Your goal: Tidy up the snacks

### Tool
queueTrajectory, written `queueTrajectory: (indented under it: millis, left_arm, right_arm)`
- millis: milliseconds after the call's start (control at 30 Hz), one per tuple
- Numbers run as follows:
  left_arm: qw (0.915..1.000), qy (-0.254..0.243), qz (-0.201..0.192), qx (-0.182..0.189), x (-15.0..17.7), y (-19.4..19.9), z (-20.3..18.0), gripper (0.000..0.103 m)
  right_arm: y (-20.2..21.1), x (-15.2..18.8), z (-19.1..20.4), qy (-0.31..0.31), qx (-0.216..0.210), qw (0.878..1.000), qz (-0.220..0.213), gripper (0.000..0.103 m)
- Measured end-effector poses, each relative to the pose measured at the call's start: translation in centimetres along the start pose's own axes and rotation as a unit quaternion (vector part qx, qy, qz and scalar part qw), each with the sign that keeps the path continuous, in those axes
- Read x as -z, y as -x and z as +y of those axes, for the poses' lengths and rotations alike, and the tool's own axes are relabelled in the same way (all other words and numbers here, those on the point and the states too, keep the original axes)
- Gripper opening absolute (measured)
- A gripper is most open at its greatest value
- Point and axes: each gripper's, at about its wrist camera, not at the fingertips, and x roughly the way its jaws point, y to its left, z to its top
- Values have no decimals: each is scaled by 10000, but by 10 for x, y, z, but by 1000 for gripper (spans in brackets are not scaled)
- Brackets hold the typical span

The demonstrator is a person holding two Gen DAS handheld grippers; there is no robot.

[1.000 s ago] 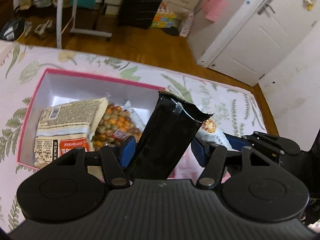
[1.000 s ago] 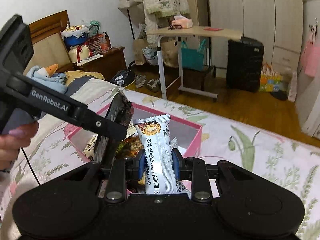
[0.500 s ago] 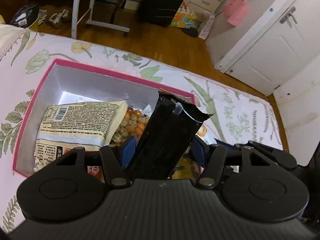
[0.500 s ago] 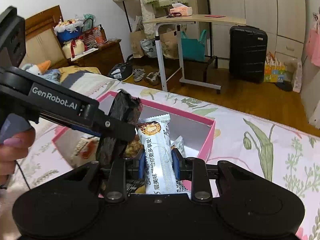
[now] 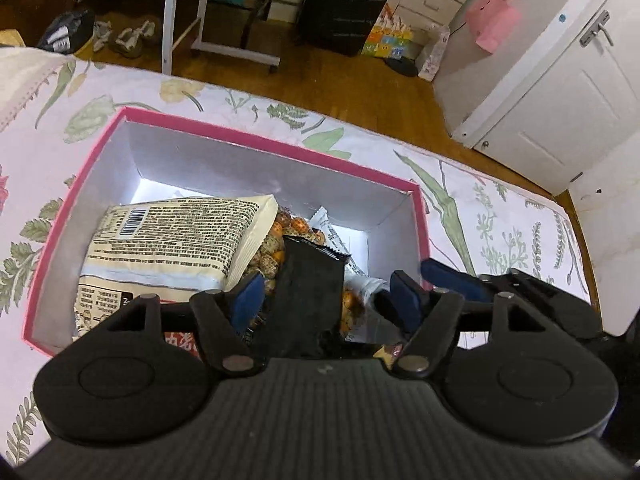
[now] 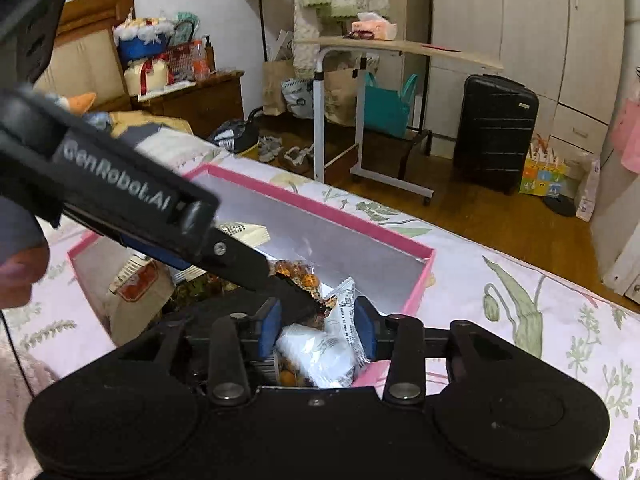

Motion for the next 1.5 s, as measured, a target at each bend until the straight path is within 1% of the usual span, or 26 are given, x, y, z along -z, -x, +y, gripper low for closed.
queueTrajectory:
  millis: [200,300,433,600,700,867,1067,1200,1333,1400,1500]
  left_arm:
    - [9995,-216,-226,-64,22,20,-8,69]
    - [9989,-349,-286,-78,32,30,-16,69]
    - [9986,-423,-330,-31,41,46,-28,69]
    - [9970,-619,-467,-26,53,69,-49,69]
    - [9961,-760,-437,-39,62,80,-63,69]
    - [9939,-988,-463,-145,76,99,-82,69]
    - [9918,-1164,-511,-123,94,117,-97,69]
    - [9896,-1298,-595,-168,105,126,-108,74]
    - [9872,-1404,-690,-300,115,132,-119,80]
    - [9857,-1461,-730,-419,119,133,-125,81]
    - [9834,-1555,-759,-540,125,131,-132,89]
  right_arm:
    - [42,10,-11,-334,-77,9993,-146,46]
    - [55,15,-16,-444,-27,9989,-146,46]
    - [72,17,-22,-554,148,9983,-53,46]
    - [101,19,-27,-607,333,9975,-100,47]
    - [121,20,-28,-567,552,9967,-174,50]
    - [143,24,-36,-690,794,9944,-136,50]
    - [168,37,-42,-766,1078,9912,-112,52]
    - [181,47,-48,-882,1257,9881,-102,56]
    - [190,59,-49,-1001,1426,9847,-39,59]
    - [195,64,-50,-1060,1484,9832,-15,63]
    - [202,71,-50,-1167,1535,9812,-46,67]
